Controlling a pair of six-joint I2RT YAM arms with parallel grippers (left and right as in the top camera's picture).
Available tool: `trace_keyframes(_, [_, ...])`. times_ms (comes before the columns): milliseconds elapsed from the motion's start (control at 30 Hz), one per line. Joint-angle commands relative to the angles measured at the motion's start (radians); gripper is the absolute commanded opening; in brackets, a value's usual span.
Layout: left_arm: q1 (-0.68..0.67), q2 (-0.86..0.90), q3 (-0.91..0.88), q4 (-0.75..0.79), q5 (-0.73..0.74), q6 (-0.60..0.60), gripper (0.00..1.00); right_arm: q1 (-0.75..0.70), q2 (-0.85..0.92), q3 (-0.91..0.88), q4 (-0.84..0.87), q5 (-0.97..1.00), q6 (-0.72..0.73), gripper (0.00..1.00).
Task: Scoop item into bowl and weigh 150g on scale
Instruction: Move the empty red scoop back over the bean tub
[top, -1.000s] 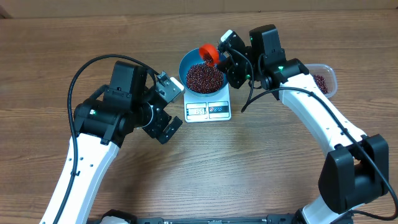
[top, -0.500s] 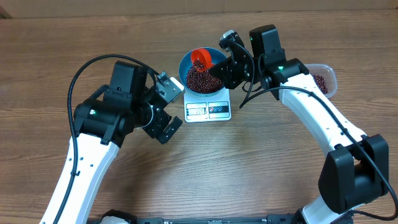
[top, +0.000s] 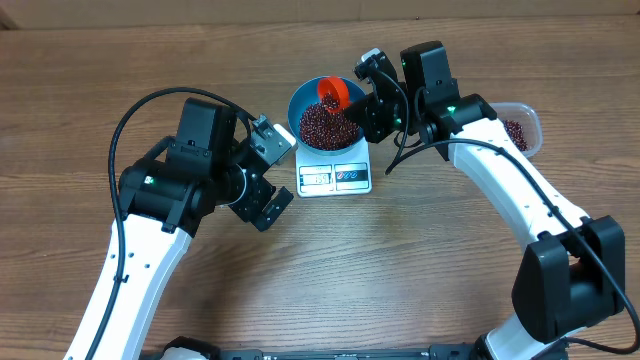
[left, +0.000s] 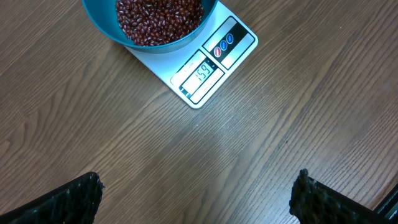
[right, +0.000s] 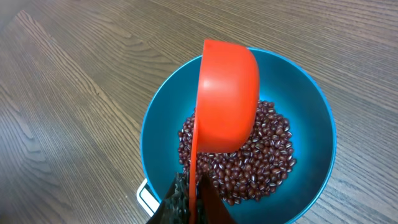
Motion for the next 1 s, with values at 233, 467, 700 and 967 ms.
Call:
trace_keyframes(233, [0.004,0.004,-0.002,0.0,0.008,0.012,1.0,-0.078,0.012,0.005,0.023,-0.29,0.104,0.04])
trace_keyframes(467, [0.004,0.004,-0.002,0.0,0.008,0.012,1.0,-0.249,-0.002,0.005,-0.074,-0.391,0.095,0.04])
trace_keyframes(700, [0.004,0.004,-0.002,0.0,0.007,0.012,1.0,-0.493,-0.08,0.005,-0.274,-0.27,-0.025,0.04])
trace_keyframes(967, [0.004,0.004,-0.002,0.0,0.008,0.012,0.99,-0.635,-0.141,0.004,-0.35,0.157,-0.142,0.04])
